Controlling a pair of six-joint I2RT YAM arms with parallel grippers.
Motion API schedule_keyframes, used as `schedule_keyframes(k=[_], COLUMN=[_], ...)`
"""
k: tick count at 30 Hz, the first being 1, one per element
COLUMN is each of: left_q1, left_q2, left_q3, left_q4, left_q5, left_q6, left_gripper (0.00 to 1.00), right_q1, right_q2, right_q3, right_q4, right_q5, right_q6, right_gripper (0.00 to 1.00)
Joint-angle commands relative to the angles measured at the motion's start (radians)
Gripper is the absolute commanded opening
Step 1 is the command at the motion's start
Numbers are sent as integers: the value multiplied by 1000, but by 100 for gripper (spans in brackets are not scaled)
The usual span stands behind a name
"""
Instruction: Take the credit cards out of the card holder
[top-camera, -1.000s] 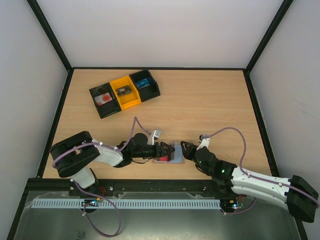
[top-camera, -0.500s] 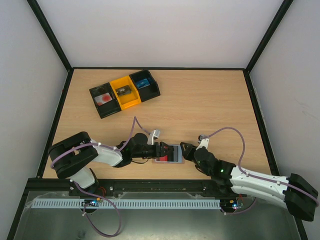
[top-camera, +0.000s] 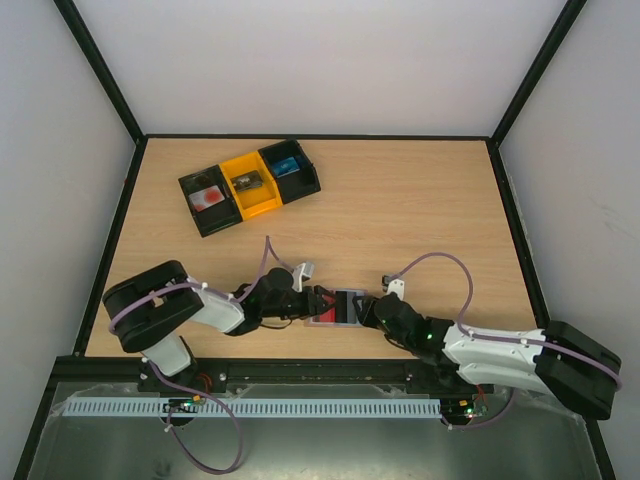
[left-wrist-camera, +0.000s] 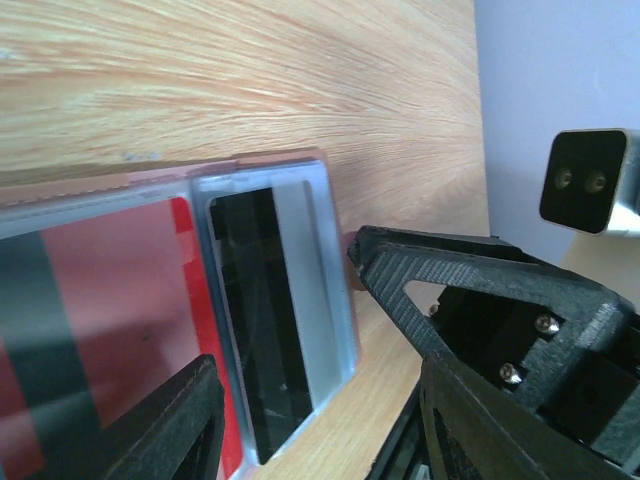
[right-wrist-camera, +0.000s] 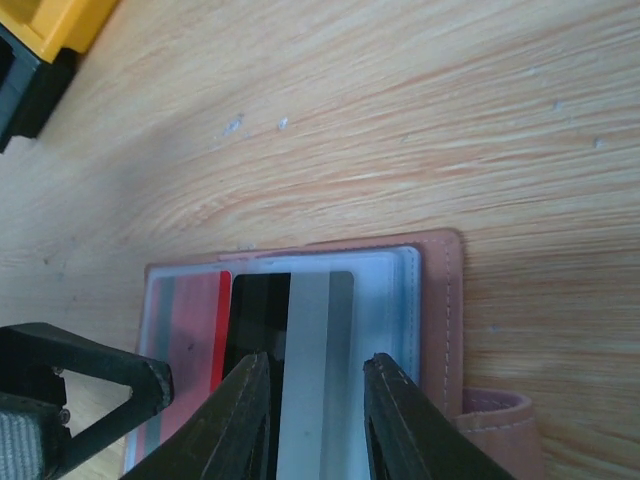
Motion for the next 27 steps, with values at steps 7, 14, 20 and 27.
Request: schedule_keyframes(k=[7, 14, 20, 27], left_q1=[9, 10, 13, 12], left_q2=[104, 135, 138, 141], left_q3=[-17, -14, -17, -16], left_q4=[108, 139, 140, 143], left_q5=[36, 53, 54, 55], left_q6=[4, -5, -5, -7], left_gripper=[56, 55, 54, 54], right_q1=[0, 0, 0, 0], right_q2=[90, 109, 113, 80], right_q3=[32, 33, 43, 72], right_q4=[70, 75, 71, 27], right_q5=[-40, -40, -43, -40], right_q6=[-17, -17, -22, -33], right_gripper=[24, 21, 18, 19])
